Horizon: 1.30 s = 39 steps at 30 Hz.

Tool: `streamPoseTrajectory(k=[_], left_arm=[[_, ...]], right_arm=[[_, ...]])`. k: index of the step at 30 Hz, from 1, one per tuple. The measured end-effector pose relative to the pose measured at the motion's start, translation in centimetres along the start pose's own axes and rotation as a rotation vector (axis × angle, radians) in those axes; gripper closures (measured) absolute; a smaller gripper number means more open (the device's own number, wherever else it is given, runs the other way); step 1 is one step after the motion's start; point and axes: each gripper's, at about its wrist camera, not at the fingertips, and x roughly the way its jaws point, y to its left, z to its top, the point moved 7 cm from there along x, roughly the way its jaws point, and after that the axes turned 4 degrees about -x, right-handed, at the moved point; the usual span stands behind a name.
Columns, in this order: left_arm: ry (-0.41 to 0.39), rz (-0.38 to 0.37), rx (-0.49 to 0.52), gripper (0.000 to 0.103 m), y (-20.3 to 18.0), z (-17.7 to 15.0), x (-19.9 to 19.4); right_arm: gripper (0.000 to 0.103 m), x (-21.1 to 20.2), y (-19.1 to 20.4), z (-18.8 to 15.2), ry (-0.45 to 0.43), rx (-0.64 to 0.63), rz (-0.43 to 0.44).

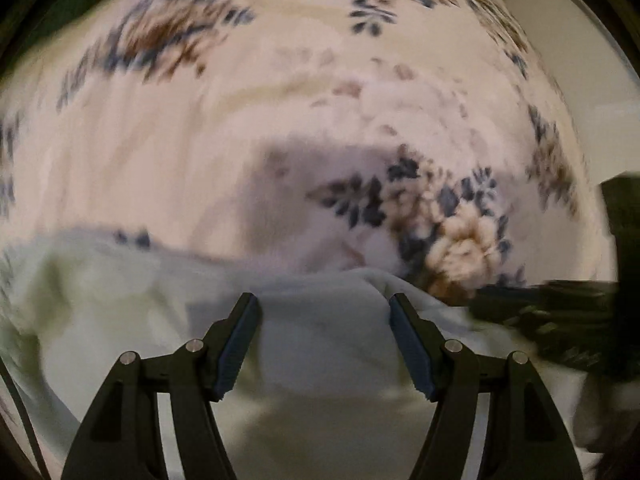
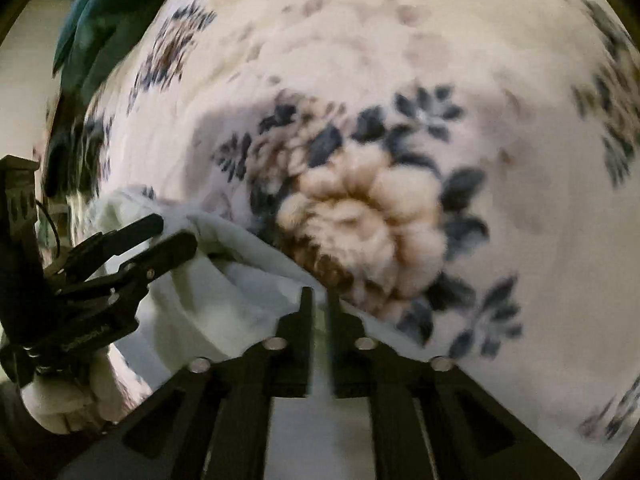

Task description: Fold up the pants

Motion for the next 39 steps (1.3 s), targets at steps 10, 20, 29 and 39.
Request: streamPoseTrajectory(k=[10,20,29,39], left_arm=[[0.043,-0.1,-0.203,0.038,0.6,-0.7,-3.3],[0.161,-0.069,-0.238,0.038,1.4,-1.9,-1.3],[0.295,-0.014,-0.2,0.038,-0.1,-3.9,0.1],[0.223,0.063,-0.205,0.063,1.9,-4.9,1.8]], right_arm=[[0.066,3.4,3.6,1.4,0.093,-0.194,-0.114],[0.071,3.9,6.8,-1.7,-0.028,-0.147,0.172],[0.094,4.1,10.0,-6.8,-0.162,-0.079,0.335],[0.094,3.4,9.3,-8.1,-0.132,-0.039,0.37]])
